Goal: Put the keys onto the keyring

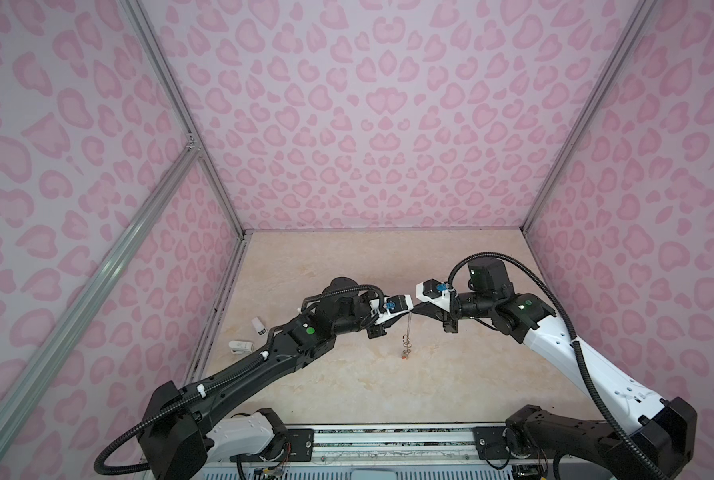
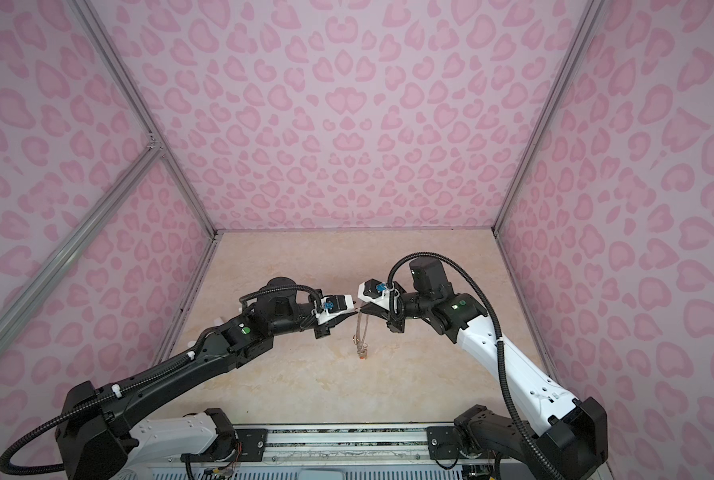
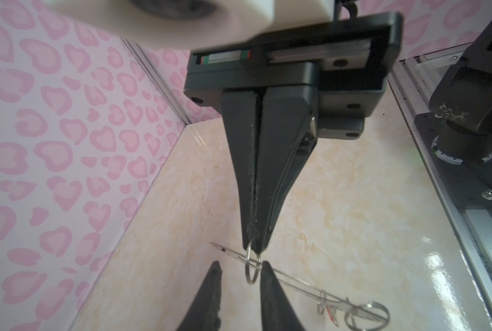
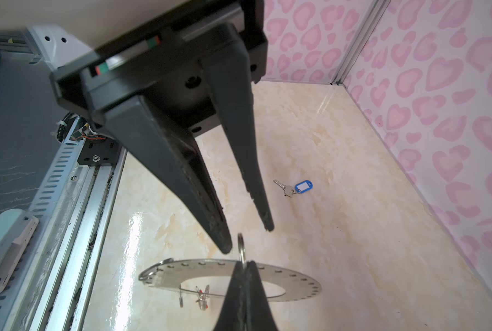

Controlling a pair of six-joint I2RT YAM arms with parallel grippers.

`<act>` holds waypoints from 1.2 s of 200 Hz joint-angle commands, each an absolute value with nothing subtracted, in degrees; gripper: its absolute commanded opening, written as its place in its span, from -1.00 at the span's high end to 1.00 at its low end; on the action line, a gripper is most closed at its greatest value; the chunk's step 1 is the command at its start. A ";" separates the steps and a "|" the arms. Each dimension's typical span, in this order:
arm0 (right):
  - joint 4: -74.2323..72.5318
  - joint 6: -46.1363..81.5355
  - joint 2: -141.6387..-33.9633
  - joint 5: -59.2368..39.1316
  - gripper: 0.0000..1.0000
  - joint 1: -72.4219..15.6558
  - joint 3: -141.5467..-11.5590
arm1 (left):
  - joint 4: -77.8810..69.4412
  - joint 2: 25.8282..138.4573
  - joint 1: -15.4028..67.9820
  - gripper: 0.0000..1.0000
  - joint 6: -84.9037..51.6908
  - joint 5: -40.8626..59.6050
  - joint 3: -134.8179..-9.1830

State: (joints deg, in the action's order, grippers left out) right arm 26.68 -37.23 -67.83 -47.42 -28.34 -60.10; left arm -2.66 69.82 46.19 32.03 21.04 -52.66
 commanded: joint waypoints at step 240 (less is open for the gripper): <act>-11.91 -15.32 -59.77 -57.79 0.56 -25.55 -45.31 | -29.67 68.31 39.90 0.93 15.09 40.53 -47.98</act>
State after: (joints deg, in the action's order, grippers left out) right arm -6.70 -17.98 -59.77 -56.75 -24.82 -45.76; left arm -23.75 68.12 39.94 17.10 38.79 -48.10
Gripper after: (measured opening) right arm 0.216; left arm 0.049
